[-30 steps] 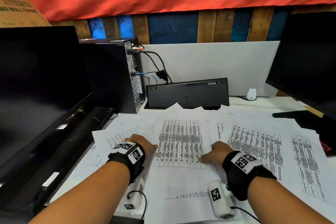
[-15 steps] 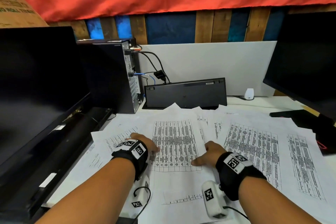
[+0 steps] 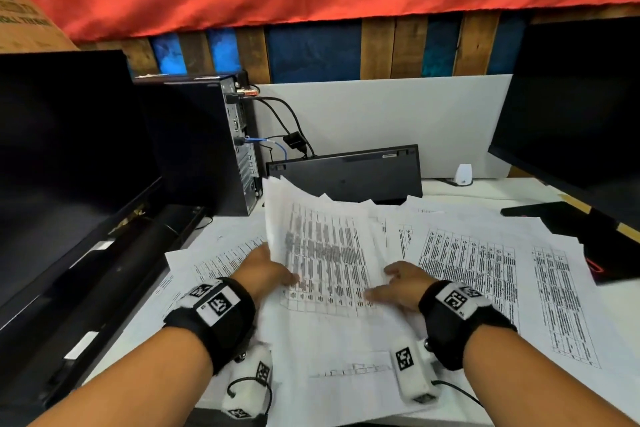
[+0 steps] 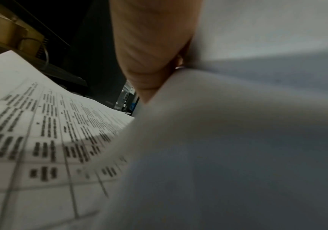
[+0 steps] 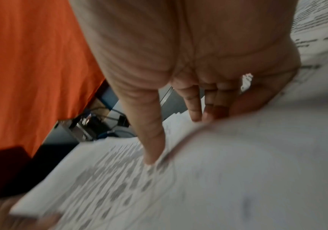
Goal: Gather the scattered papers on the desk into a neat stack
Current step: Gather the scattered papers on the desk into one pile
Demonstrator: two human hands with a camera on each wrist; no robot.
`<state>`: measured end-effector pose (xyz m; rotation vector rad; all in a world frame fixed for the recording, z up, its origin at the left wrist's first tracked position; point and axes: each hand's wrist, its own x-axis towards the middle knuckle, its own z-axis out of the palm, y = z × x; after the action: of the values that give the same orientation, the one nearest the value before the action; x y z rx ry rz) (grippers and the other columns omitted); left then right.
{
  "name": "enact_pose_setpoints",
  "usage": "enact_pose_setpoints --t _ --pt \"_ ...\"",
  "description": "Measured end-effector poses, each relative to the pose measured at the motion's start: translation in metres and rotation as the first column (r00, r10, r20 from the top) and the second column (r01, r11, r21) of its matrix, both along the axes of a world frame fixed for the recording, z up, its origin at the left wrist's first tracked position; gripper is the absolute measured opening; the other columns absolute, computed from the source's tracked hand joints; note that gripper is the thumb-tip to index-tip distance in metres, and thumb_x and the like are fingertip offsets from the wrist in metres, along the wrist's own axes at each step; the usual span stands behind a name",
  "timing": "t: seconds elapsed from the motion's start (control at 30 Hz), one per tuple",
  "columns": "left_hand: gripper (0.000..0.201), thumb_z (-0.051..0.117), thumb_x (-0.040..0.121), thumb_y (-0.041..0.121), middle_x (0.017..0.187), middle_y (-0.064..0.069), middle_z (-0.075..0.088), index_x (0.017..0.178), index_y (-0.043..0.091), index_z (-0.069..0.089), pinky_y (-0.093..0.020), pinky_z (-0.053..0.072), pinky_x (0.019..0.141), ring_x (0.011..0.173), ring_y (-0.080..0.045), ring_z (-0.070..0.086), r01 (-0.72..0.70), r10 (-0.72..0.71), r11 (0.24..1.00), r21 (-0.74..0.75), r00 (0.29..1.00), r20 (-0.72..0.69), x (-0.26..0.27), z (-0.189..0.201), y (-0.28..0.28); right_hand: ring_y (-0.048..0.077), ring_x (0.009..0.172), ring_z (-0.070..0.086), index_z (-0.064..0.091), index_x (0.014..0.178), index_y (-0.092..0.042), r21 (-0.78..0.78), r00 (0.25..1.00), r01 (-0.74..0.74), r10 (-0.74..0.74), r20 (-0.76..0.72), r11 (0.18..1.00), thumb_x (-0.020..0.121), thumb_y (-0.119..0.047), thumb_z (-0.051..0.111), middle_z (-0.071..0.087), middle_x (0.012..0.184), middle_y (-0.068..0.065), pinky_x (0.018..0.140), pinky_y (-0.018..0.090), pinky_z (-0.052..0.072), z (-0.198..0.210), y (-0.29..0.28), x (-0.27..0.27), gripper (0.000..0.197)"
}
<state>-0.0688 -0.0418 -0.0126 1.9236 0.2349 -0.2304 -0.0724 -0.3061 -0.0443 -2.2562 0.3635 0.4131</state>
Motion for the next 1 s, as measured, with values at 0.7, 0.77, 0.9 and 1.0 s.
enact_pose_setpoints --t 0.7,0.77,0.9,1.0 --pt "0.037 0.083 0.07 0.01 0.102 -0.002 0.075 0.103 0.019 0.067 -0.032 0.052 0.086 0.096 -0.019 0.069 0.159 -0.164 0.986 -0.038 0.971 -0.177 0.004 -0.025 -0.004 0.022 0.079 0.059 0.06 0.098 -0.005 -0.093 0.977 0.213 -0.213 0.011 0.973 0.089 -0.002 0.056 0.057 0.091 0.012 0.088 0.037 0.055 0.013 -0.107 -0.004 0.01" --pt "0.059 0.091 0.054 0.032 0.102 0.004 0.076 0.108 0.026 0.066 -0.039 0.054 0.091 0.099 -0.019 0.07 0.181 -0.175 0.983 0.017 0.966 -0.192 0.013 -0.031 -0.005 0.024 0.091 0.056 0.051 0.127 0.004 0.022 0.99 0.138 -0.138 -0.01 0.99 0.092 0.002 0.049 0.052 0.104 0.013 0.09 0.039 0.054 0.011 -0.088 0.001 0.035" --pt "0.097 0.091 0.033 0.054 0.106 0.005 0.072 0.119 0.025 0.055 -0.042 0.057 0.088 0.1 -0.022 0.069 0.206 -0.187 0.972 0.114 0.97 -0.153 0.051 -0.068 -0.004 0.029 0.108 0.056 0.04 0.139 0.005 0.081 0.988 0.154 -0.152 -0.03 0.985 0.099 -0.017 0.043 0.053 0.122 0.016 0.1 0.041 0.047 0.017 -0.05 0.002 0.045" --pt "0.096 0.087 0.04 0.046 0.117 -0.003 0.065 0.121 0.018 0.043 -0.045 0.055 0.09 0.106 -0.03 0.066 0.207 -0.192 0.973 0.107 0.972 -0.134 0.029 -0.04 -0.024 0.035 0.135 0.038 0.023 0.148 -0.004 0.071 0.982 0.187 -0.188 0.016 0.98 0.093 -0.053 0.044 0.032 0.152 0.017 0.109 0.041 0.034 0.018 -0.037 0.002 0.077"
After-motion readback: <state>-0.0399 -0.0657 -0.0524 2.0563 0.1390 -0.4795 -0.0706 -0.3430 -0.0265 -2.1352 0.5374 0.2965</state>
